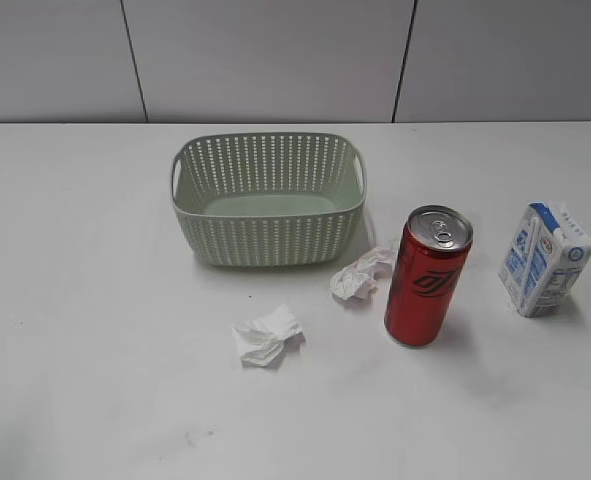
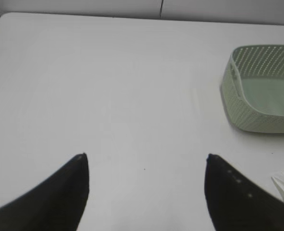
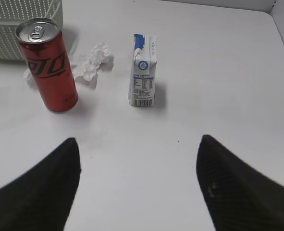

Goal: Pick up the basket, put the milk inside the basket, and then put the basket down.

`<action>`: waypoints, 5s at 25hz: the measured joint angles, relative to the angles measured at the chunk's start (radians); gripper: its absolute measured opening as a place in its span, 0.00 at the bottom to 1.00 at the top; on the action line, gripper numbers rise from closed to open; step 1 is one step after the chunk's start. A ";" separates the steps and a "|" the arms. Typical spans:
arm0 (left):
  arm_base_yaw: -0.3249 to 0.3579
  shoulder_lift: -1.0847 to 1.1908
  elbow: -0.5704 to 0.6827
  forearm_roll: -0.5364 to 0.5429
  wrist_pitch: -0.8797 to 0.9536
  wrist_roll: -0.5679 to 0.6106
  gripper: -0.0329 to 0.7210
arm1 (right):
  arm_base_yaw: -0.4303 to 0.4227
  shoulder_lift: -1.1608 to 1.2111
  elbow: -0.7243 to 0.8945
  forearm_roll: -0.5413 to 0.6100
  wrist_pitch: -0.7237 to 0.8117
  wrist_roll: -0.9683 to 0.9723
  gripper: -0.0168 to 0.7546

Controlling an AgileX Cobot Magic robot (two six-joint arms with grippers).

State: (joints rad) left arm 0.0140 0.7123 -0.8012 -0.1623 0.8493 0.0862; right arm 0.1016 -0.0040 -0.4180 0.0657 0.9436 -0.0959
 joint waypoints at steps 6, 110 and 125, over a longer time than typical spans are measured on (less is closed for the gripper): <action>-0.052 0.296 -0.146 0.001 -0.012 0.003 0.79 | 0.000 0.000 0.000 0.000 0.000 0.000 0.79; -0.504 0.824 -0.179 0.095 -0.009 -0.608 0.04 | 0.000 0.000 0.001 0.000 0.000 0.034 0.79; -0.505 0.811 -0.071 0.083 -0.141 -0.588 0.04 | 0.000 0.408 -0.136 0.002 -0.139 0.090 0.79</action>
State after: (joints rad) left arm -0.4910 1.5234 -0.8726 -0.0797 0.7083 -0.5015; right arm 0.1016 0.4039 -0.5540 0.0679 0.8046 -0.0061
